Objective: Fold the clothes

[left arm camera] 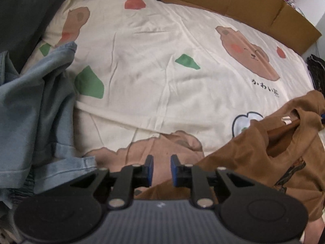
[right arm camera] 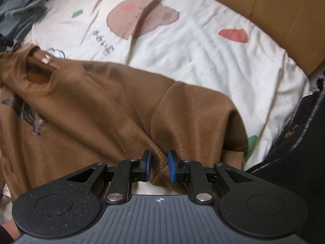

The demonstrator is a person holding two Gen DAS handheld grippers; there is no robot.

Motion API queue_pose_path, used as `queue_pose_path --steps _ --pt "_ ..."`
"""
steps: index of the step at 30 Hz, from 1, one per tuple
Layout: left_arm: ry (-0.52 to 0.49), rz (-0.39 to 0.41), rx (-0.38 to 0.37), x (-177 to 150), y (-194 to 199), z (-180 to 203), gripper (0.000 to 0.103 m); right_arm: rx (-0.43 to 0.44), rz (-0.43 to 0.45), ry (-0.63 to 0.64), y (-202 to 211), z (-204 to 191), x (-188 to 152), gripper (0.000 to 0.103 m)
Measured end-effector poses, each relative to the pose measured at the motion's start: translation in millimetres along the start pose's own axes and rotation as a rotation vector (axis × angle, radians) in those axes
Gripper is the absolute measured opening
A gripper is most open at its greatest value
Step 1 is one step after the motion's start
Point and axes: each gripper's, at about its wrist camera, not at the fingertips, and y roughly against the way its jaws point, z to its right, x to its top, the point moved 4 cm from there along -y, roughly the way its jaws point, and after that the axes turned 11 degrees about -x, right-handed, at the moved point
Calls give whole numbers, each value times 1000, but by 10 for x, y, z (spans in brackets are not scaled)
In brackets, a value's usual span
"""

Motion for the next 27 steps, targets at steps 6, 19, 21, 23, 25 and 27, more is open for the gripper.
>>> queue_pose_path --steps 6,19,21,23,25,27 --pt "-37 -46 10 -35 -121 -32 20 -4 -28 67 -221 -48 -15 31" --pt "-103 -78 16 -48 -214 -77 20 6 -49 136 -257 -139 16 9" --pt "-122 -70 13 -24 -204 -52 20 -15 -20 129 -203 -151 -4 5" --pt "-139 -69 11 -5 -192 -21 21 -35 13 103 -139 -145 -35 5" --pt "-153 -72 11 10 -181 7 21 -55 47 77 -74 -139 -67 4" --pt "-167 -81 10 15 -171 36 22 -68 75 50 -4 -134 -92 4"
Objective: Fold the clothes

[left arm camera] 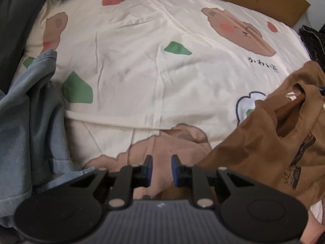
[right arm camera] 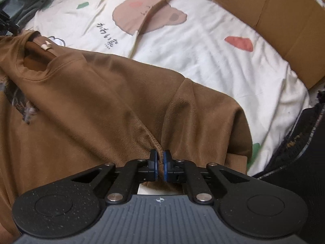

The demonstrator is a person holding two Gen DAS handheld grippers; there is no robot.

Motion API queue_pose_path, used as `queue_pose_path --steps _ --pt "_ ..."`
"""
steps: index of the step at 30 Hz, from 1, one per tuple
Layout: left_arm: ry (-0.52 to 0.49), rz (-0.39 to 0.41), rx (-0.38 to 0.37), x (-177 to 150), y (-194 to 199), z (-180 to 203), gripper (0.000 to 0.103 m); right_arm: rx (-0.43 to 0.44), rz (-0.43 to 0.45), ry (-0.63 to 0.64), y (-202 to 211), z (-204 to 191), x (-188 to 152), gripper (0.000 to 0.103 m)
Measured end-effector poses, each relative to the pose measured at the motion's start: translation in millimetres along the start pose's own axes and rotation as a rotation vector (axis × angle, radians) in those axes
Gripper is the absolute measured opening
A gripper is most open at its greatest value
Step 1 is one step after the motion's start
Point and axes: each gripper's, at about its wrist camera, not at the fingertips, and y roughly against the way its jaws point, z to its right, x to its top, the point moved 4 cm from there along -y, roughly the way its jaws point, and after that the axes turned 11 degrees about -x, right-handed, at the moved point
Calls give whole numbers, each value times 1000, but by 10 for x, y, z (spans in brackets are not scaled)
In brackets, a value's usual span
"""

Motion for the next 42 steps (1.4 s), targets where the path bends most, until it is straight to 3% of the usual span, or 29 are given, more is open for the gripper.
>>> queue_pose_path --steps 3,9,16,20,29,34,39,42 --pt "-52 -18 5 -25 -15 80 33 -11 30 -46 104 23 -8 4" --pt "-134 -61 24 -150 -147 200 33 -6 54 -193 148 167 20 4" --pt "-176 -98 23 -383 -216 298 40 3 33 -205 70 107 -44 4" --pt "-126 -93 65 -478 -238 230 49 1 21 -188 24 78 -56 4" --pt "-18 -8 134 -694 -20 162 49 7 0 -179 -49 46 -100 4" --pt "39 24 164 -771 29 232 45 9 -5 -179 -82 26 -123 4" --pt "82 41 137 -865 43 327 24 11 -4 -183 -86 25 -124 4" --pt "94 37 122 -916 29 376 16 12 -4 -184 -86 28 -130 4"
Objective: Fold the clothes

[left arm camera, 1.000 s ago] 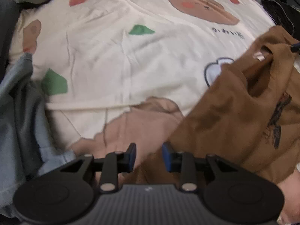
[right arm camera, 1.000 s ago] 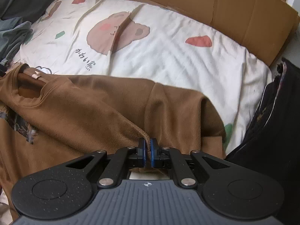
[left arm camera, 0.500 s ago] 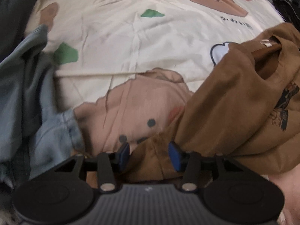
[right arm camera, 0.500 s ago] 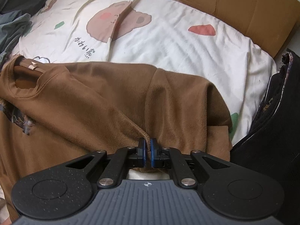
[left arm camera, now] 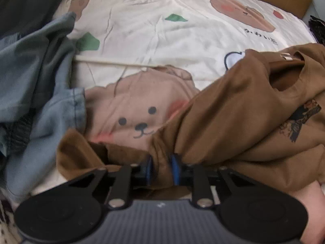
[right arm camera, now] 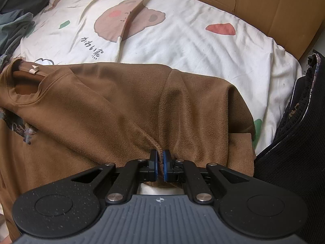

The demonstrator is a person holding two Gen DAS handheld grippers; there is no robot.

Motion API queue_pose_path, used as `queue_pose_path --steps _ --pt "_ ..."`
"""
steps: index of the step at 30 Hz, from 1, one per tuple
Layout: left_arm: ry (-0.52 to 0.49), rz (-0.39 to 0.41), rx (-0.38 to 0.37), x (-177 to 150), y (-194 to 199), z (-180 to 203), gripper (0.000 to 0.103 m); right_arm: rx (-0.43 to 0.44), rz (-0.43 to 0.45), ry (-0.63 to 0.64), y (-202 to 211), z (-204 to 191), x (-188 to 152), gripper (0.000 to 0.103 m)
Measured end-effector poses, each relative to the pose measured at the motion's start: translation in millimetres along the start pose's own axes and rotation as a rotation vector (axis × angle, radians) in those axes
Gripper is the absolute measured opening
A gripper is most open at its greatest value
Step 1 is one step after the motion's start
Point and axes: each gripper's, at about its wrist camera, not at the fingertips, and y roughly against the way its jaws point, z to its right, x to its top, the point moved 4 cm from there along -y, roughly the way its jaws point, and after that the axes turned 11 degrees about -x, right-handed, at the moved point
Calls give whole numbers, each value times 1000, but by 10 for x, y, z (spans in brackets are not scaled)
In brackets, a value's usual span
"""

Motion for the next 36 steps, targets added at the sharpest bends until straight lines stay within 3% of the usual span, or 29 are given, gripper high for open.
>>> queue_pose_path --steps 8,12,19,26,31,36 --pt "0 12 -13 -132 63 151 12 3 -1 -4 -9 -2 -7 4" --pt "-93 -15 -20 -237 -51 278 12 5 -4 -12 -23 -4 -11 4" --pt "-56 -55 -65 -212 -88 226 14 11 -6 -15 -34 1 -24 4" --pt "-135 -94 -86 -19 247 214 21 13 -6 -7 -43 -4 -18 4" --pt "-175 -68 -99 268 471 127 21 18 -6 -2 -49 5 -21 3" --pt "-225 -81 -136 529 455 1 21 24 -7 3 -54 15 -23 3"
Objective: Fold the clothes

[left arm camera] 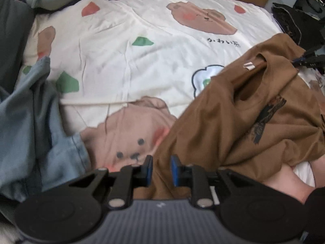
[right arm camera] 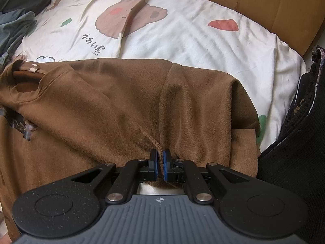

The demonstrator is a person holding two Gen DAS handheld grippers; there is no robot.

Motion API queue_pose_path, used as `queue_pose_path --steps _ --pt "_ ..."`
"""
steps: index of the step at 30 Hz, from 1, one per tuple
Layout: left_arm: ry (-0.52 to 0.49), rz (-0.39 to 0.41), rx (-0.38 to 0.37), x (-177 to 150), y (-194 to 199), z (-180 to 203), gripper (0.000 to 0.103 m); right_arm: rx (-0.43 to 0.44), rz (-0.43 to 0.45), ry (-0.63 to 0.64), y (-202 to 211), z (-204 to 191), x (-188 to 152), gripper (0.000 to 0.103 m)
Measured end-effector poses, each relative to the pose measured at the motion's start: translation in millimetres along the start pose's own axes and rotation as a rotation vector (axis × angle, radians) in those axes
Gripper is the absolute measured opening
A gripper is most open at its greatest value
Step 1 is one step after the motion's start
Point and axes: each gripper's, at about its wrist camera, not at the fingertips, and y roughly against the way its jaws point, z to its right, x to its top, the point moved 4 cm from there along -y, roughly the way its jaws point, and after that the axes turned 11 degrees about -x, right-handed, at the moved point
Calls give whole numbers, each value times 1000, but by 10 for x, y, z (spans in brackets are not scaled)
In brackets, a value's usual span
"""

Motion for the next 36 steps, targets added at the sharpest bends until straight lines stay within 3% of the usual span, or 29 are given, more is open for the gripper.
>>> queue_pose_path --steps 4,10,12,17,24,36 --pt "-45 -42 -39 103 -123 -70 21 1 -2 4 -5 -1 2 3" --pt "-59 -146 -151 154 -395 -160 33 2 -4 11 -13 -2 4 3" --pt "-65 -196 -186 112 -497 -181 42 2 -5 13 -16 -2 5 3" --pt "-16 -258 -247 -13 -667 -239 34 -6 6 14 4 -2 19 3" --pt "-14 -232 -246 -25 -573 -241 8 -22 27 15 41 -3 43 4" --pt "-87 -67 -110 182 -118 -259 5 -83 151 16 386 45 421 3"
